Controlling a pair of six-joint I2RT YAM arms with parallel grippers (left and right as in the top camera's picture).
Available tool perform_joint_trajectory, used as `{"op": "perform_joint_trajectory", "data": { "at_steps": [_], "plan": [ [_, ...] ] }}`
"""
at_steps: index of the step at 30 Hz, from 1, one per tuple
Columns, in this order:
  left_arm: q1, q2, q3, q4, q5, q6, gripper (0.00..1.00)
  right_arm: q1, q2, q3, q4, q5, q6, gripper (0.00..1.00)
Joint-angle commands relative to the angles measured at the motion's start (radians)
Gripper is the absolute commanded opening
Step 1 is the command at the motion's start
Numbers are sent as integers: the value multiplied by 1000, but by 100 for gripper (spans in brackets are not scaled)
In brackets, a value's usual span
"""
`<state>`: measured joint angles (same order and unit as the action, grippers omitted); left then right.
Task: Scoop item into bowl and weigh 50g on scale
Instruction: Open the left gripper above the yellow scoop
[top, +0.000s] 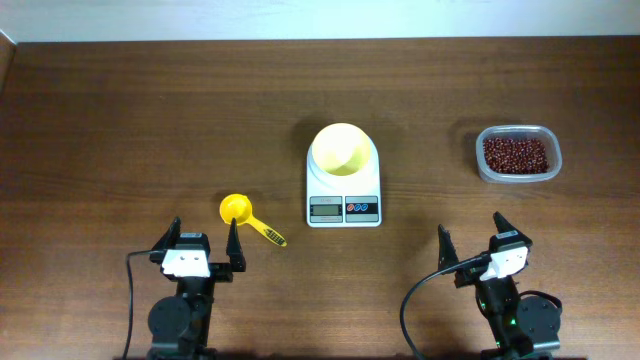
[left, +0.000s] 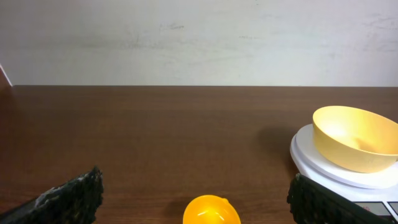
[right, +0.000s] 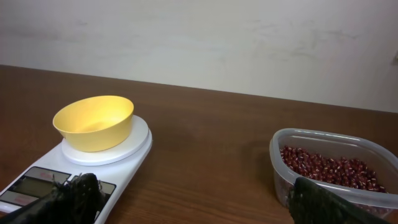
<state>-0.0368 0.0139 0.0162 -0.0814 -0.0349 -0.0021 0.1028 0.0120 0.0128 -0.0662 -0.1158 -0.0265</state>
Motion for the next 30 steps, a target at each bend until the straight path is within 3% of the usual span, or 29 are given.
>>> {"op": "perform_joint_trajectory", "data": {
  "at_steps": [1,30],
  "plan": [
    [7,-8,-7,2,-14,-13,99,2,-5,-7,-4,16,0,99],
    [7,-8,-7,26,-13,-13,99,2,-5,-7,-4,16,0,99]
  ]
}}
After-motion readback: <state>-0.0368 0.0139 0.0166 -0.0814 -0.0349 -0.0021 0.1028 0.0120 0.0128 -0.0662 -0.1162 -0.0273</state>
